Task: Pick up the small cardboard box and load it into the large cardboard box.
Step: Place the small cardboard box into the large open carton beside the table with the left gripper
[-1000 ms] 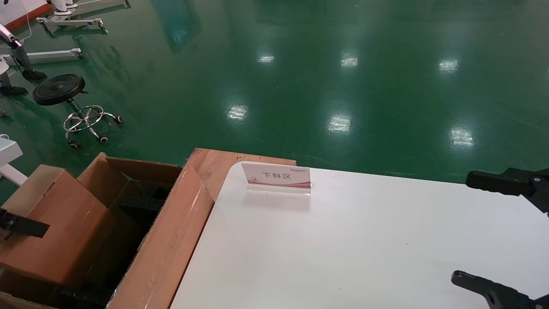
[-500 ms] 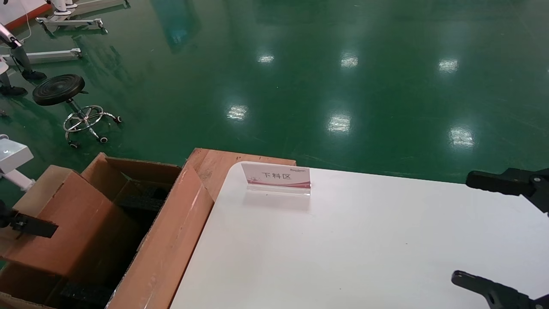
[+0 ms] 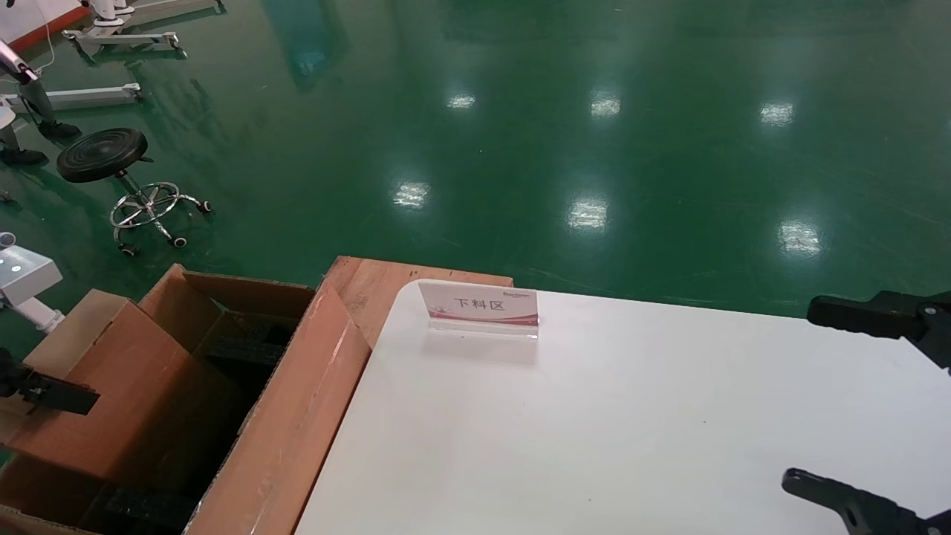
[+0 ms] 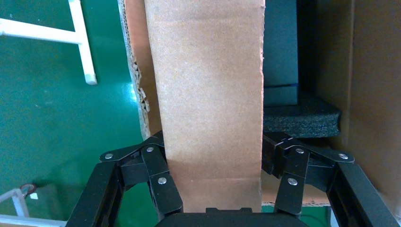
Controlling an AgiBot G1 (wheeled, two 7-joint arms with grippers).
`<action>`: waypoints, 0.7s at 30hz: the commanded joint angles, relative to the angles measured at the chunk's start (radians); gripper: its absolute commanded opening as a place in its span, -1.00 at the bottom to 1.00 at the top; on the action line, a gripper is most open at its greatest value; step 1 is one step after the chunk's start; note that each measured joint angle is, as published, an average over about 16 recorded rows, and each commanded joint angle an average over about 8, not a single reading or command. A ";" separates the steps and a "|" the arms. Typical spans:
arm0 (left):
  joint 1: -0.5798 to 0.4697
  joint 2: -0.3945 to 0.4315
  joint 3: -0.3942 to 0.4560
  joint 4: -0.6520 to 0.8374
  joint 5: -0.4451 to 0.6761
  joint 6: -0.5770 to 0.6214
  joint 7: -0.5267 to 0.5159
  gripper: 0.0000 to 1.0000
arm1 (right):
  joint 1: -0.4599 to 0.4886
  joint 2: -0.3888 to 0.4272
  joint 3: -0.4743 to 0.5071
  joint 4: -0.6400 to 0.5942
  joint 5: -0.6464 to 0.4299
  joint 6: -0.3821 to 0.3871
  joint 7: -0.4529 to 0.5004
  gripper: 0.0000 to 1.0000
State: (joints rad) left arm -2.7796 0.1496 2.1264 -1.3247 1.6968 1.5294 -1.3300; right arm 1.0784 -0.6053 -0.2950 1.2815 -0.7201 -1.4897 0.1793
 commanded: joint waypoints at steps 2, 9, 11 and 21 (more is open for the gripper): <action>0.011 0.002 0.000 0.004 0.004 -0.011 0.007 -1.00 | 0.000 0.000 0.000 0.000 0.000 0.000 0.000 1.00; 0.034 0.013 0.006 0.031 0.009 -0.045 0.032 -1.00 | 0.000 0.000 -0.001 0.000 0.000 0.000 0.000 1.00; 0.043 0.017 0.009 0.042 0.008 -0.057 0.040 -1.00 | 0.000 0.000 -0.001 0.000 0.000 0.000 0.000 1.00; 0.112 0.048 0.035 0.127 -0.024 -0.150 0.090 -1.00 | 0.000 0.000 -0.001 0.000 0.001 0.001 -0.001 1.00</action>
State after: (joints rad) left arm -2.6654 0.1998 2.1613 -1.1923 1.6708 1.3781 -1.2371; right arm 1.0787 -0.6048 -0.2962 1.2815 -0.7193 -1.4892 0.1787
